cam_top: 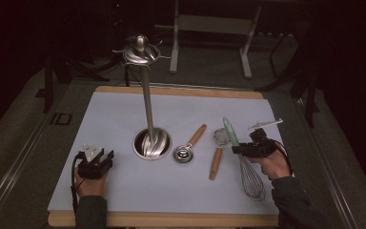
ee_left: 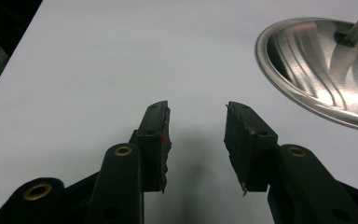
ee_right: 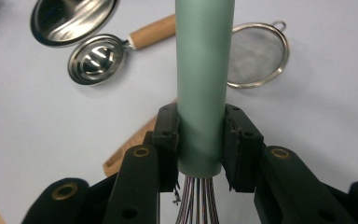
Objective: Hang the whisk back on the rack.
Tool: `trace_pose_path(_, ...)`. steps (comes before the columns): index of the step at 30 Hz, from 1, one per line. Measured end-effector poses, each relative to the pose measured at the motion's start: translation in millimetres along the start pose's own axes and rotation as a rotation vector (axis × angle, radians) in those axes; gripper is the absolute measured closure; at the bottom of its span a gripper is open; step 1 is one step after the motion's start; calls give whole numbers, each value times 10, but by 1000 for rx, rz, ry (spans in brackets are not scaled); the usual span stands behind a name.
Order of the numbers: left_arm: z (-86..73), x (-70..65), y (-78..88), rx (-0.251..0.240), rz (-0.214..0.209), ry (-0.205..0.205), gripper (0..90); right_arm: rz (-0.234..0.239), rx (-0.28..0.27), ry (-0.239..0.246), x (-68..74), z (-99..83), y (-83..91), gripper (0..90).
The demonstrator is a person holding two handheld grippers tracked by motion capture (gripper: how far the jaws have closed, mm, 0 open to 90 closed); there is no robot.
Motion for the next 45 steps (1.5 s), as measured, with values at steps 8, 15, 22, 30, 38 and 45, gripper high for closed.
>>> trace_pose_path(8,0,2,2,-3,-3,2,600,24,-40,69,148,172,11,693)
trace_pose_path(15,0,2,1,-4,-3,4,600,52,-77,133,293,328,29,693)
trace_pose_path(22,0,2,4,-3,-3,2,599,76,-98,173,386,454,49,694)
trace_pose_path(30,0,1,2,-4,-2,4,599,103,-146,224,493,606,101,693)
trace_pose_path(38,0,2,3,-4,-2,3,600,106,-168,275,626,793,153,694)
trace_pose_path(45,1,2,2,-5,-4,4,599,109,-189,309,755,986,188,694)
Point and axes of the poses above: each handheld gripper's, and its own axes: y roughly backward along the jaws, z roughly out of its top, x roughly to its left, the point moved 4 cm from there along -y, roughly forward along the jaws, and after that the axes turned 15 degrees about y, right-handed, at the moved point
